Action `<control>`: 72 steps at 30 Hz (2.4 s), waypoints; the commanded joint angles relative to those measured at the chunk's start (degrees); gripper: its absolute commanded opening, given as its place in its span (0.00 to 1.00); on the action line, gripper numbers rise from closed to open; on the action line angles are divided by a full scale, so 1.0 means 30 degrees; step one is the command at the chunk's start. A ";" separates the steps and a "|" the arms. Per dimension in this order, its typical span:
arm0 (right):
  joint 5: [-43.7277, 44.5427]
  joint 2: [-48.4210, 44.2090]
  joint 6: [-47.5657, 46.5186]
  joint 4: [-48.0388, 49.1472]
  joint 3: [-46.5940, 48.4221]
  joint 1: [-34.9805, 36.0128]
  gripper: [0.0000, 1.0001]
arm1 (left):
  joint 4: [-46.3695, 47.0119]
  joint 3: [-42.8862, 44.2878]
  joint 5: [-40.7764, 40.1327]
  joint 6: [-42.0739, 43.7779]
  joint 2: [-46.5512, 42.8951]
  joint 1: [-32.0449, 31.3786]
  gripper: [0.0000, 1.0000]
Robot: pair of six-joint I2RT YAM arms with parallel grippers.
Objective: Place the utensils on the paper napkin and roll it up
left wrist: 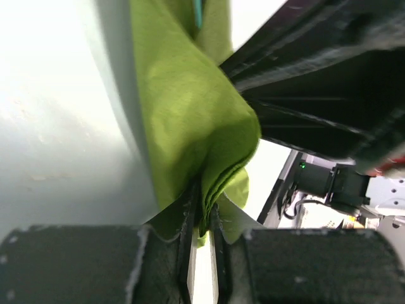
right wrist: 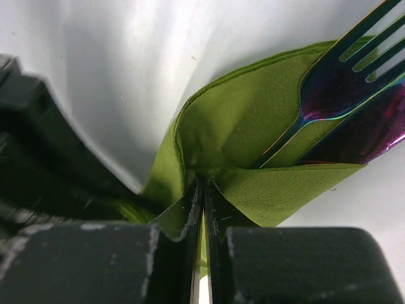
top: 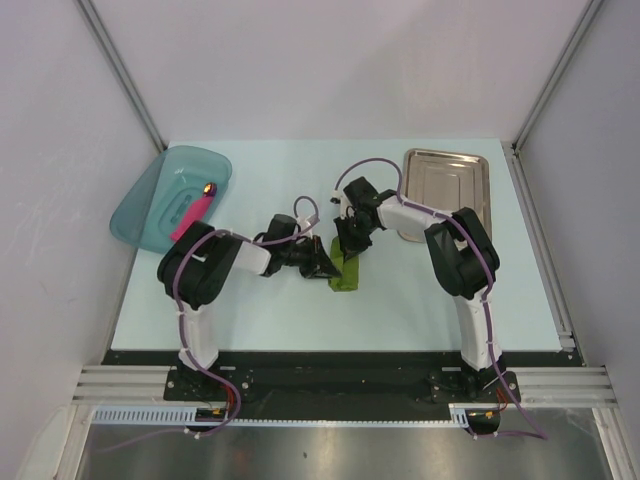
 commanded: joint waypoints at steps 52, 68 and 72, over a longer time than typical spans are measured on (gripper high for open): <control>-0.5652 0.0211 0.3859 0.5664 -0.4998 -0.3578 0.05 | -0.6435 0.3769 -0.3133 0.4195 -0.1719 -0.1281 0.07; -0.5211 0.0388 0.3654 0.5225 -0.4792 -0.3491 0.03 | -0.4797 0.4708 -0.2460 0.3433 -0.0342 -0.2688 0.04; -0.5182 0.0387 0.3654 0.5225 -0.4850 -0.3520 0.03 | -0.3803 0.4767 -0.2226 0.2936 0.0096 -0.3157 0.04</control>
